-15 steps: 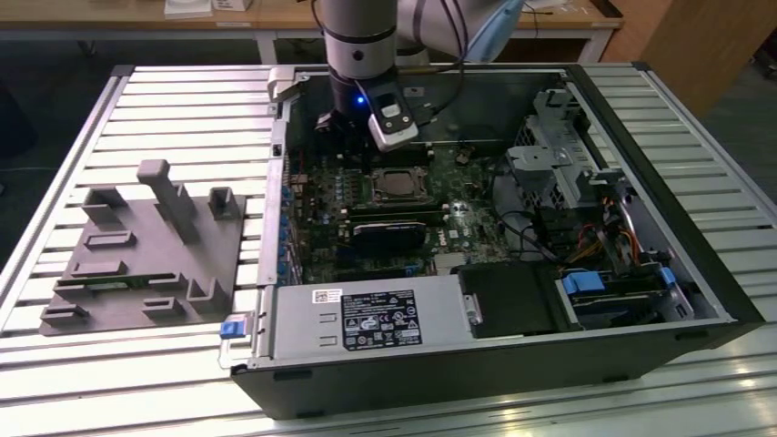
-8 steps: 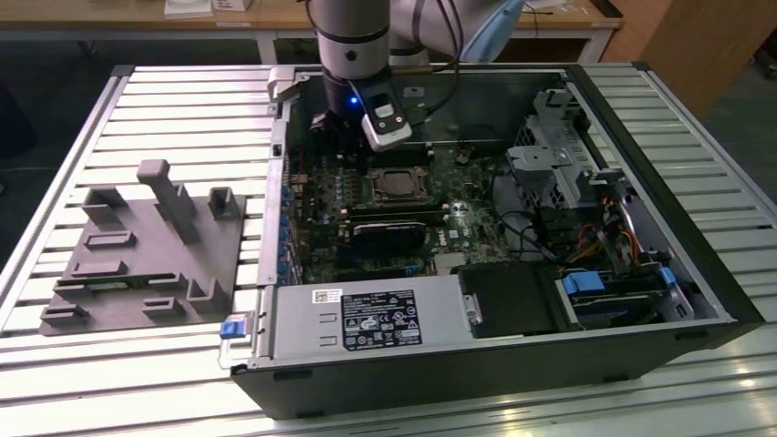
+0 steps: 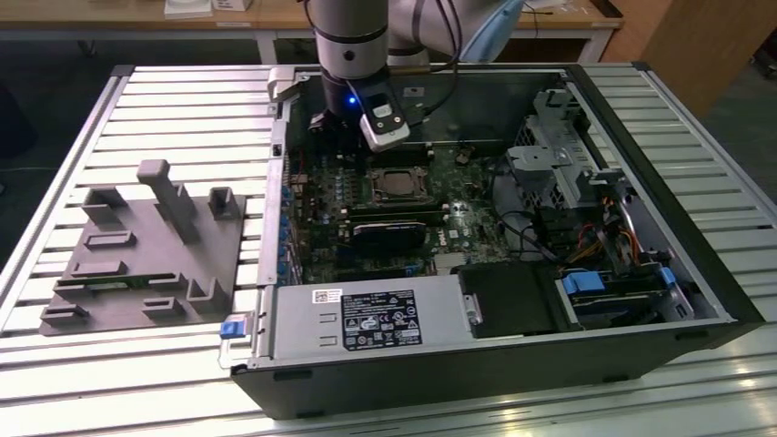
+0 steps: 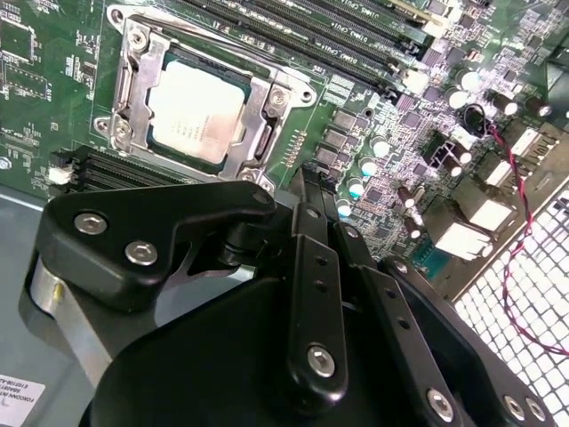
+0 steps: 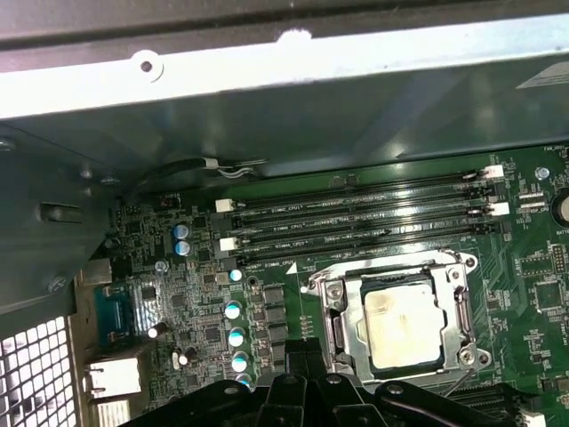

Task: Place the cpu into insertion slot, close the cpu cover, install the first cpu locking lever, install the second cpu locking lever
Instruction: 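Install the first cpu locking lever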

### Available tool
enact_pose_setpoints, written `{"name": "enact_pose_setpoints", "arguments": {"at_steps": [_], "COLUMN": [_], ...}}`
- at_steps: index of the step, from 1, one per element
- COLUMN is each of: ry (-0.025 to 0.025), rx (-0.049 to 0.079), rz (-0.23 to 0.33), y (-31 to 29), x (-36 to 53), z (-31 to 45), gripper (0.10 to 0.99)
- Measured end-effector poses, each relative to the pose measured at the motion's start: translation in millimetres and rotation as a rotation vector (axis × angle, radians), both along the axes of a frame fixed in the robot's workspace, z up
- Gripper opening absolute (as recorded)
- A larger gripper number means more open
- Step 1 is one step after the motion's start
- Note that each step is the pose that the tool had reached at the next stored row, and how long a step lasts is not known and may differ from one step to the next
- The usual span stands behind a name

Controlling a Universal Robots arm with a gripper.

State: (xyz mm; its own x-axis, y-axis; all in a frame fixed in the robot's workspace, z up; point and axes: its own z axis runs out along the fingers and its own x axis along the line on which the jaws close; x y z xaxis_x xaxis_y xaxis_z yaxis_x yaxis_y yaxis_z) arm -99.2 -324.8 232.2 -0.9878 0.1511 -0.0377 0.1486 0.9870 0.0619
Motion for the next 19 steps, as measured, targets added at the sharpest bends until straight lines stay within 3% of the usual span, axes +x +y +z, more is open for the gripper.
{"name": "enact_pose_setpoints", "arguments": {"at_steps": [3, 10, 19], "ry": [0.0001, 0.0001, 0.0001], "rx": [0.005, 0.046, 0.049], "rz": [0.0, 0.0, 0.0], "y": [-0.1, -0.2, -0.2], "x": [-0.3, -0.7, -0.7], "z": [0.0, 0.0, 7.6], "gripper": [0.106, 0.106, 0.106]}}
